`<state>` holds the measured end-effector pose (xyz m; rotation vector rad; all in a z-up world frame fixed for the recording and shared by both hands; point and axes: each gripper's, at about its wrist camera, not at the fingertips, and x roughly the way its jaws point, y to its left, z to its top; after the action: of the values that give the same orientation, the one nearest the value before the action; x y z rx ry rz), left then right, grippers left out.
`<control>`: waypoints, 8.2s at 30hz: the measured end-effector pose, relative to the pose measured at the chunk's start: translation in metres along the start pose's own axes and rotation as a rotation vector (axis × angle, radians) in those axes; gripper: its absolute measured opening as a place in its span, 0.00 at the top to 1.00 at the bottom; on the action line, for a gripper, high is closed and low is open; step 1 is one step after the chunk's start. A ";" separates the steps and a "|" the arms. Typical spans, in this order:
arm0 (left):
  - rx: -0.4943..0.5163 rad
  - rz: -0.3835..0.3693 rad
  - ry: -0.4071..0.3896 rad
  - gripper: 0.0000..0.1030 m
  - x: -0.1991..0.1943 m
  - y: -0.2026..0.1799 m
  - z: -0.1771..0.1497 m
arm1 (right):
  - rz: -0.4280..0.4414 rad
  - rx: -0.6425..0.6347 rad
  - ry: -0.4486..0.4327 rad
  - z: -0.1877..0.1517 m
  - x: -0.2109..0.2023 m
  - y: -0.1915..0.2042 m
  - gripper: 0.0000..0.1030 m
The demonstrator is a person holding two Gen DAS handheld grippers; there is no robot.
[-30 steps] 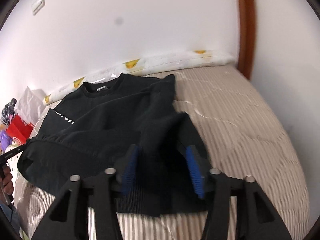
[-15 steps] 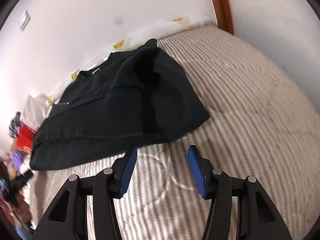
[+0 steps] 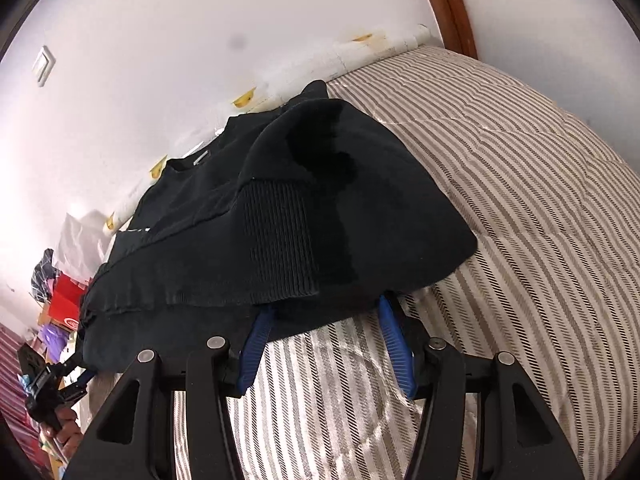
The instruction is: Fold small clothes
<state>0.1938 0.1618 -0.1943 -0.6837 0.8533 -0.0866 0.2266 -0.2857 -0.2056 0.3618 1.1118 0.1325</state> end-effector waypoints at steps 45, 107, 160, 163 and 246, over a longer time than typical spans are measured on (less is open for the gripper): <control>0.217 0.195 0.045 0.81 -0.086 -0.020 -0.131 | -0.211 -0.373 -0.032 -0.112 -0.133 0.006 0.83; 0.363 0.244 -0.064 0.47 -0.011 -0.104 0.012 | -0.173 -0.337 -0.091 0.052 -0.008 0.071 0.44; 0.314 0.281 0.059 0.78 0.079 -0.086 0.089 | -0.286 -0.353 -0.041 0.118 0.046 0.046 0.88; 0.320 0.280 0.044 0.61 0.065 -0.087 0.082 | -0.247 -0.398 -0.080 0.098 0.022 0.076 0.79; 0.462 -0.172 0.151 0.82 0.035 -0.256 -0.100 | -0.227 -0.355 -0.218 -0.107 -0.145 0.034 0.55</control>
<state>0.1951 -0.1027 -0.1130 -0.3154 0.8774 -0.4810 0.0693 -0.2712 -0.1118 -0.0676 0.8849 0.0843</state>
